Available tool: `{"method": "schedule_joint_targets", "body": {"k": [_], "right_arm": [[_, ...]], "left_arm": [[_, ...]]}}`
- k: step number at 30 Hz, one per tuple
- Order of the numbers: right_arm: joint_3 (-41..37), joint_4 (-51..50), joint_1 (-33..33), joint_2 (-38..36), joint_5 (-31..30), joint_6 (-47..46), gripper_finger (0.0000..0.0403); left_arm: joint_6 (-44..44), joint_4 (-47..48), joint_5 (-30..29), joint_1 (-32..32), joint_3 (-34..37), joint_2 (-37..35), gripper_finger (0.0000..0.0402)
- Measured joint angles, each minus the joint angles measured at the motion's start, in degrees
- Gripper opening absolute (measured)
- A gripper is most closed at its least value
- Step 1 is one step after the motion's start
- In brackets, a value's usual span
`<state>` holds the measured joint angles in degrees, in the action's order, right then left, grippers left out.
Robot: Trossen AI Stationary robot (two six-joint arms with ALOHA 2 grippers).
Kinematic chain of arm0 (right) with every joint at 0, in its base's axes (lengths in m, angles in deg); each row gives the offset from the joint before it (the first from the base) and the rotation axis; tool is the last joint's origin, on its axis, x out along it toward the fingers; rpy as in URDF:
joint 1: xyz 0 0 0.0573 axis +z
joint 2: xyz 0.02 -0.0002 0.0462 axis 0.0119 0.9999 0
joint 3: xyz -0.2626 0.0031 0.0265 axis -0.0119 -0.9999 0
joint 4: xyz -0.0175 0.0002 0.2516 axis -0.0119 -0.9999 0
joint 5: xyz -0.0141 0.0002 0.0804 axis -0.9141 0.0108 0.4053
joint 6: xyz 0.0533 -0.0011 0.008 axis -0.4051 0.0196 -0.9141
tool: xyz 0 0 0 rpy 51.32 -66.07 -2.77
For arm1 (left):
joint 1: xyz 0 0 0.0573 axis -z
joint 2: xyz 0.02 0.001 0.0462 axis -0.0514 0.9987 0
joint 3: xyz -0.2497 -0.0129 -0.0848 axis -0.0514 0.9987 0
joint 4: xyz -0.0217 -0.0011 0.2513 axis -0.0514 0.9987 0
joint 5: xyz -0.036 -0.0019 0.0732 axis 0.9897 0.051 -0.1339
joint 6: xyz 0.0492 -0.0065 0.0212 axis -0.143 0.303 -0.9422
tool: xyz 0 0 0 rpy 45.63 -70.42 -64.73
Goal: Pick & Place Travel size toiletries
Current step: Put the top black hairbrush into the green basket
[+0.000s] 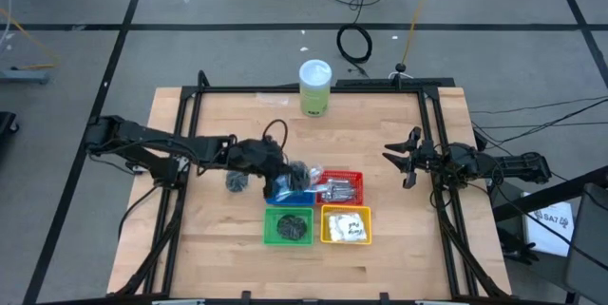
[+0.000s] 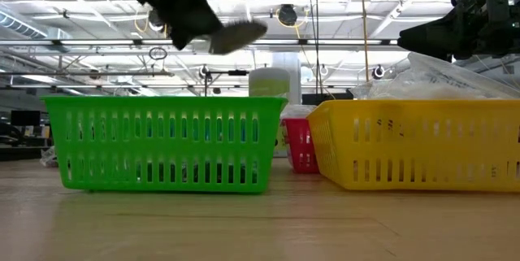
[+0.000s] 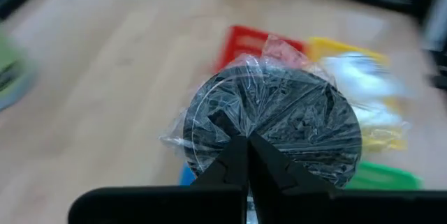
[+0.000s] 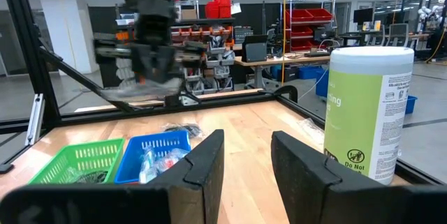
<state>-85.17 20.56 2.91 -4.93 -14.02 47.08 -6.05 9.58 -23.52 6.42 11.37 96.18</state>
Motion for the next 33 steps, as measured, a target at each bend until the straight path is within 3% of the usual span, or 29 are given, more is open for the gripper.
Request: {"method": "schedule_joint_targets", "body": {"k": [8, 14, 21, 33], "right_arm": [[0.0, 0.0, 0.0, 0.0, 0.0, 0.0, 0.011], [0.0, 0.0, 0.0, 0.0, 0.0, 0.0, 0.011], [0.0, 0.0, 0.0, 0.0, 0.0, 0.0, 0.011], [0.0, 0.0, 0.0, 0.0, 0.0, 0.0, 0.011]], "left_arm": [[-5.5, -3.8, 10.6, 7.7, 0.0, 0.9, 0.0], [-11.6, -5.4, 8.2, 14.2, 0.2, 5.8, 0.0], [-0.3, -4.4, 3.6, 14.6, 0.3, 12.3, 0.0], [15.6, -4.1, 8.4, 14.4, 0.3, 17.8, 0.0015]]}}
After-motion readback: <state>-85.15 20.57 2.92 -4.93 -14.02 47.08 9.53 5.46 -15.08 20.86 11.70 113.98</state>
